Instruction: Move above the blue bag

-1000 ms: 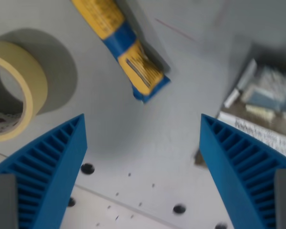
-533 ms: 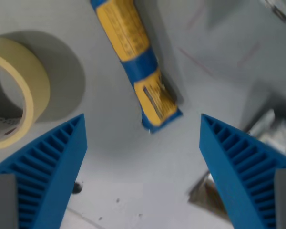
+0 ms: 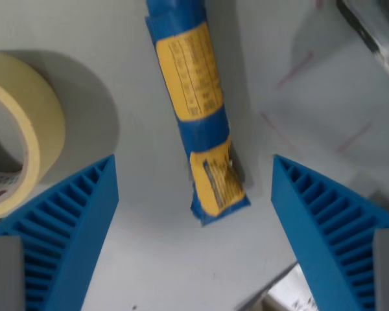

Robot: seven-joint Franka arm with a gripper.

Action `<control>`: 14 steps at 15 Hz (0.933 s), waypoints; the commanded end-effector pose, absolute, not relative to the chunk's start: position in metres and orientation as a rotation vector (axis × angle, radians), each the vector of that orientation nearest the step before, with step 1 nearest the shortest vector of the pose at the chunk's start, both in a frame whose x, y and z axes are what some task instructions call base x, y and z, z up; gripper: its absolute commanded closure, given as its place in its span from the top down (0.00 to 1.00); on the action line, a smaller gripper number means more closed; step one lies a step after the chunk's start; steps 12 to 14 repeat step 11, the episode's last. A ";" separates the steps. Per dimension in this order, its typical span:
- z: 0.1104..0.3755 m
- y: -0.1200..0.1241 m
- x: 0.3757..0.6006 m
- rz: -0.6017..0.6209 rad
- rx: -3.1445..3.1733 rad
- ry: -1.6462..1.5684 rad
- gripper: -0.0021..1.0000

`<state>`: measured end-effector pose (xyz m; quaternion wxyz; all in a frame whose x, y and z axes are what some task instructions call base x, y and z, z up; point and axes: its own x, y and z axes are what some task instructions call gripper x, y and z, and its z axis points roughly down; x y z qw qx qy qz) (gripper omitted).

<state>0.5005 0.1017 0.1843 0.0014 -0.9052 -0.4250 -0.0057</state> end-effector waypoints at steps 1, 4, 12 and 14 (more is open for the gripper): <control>0.179 0.106 0.510 -0.043 -2.698 -1.544 1.00; 0.175 0.108 0.513 -0.034 -2.714 -1.522 1.00; 0.172 0.110 0.516 -0.023 -2.743 -1.470 1.00; 0.172 0.110 0.516 -0.023 -2.743 -1.470 1.00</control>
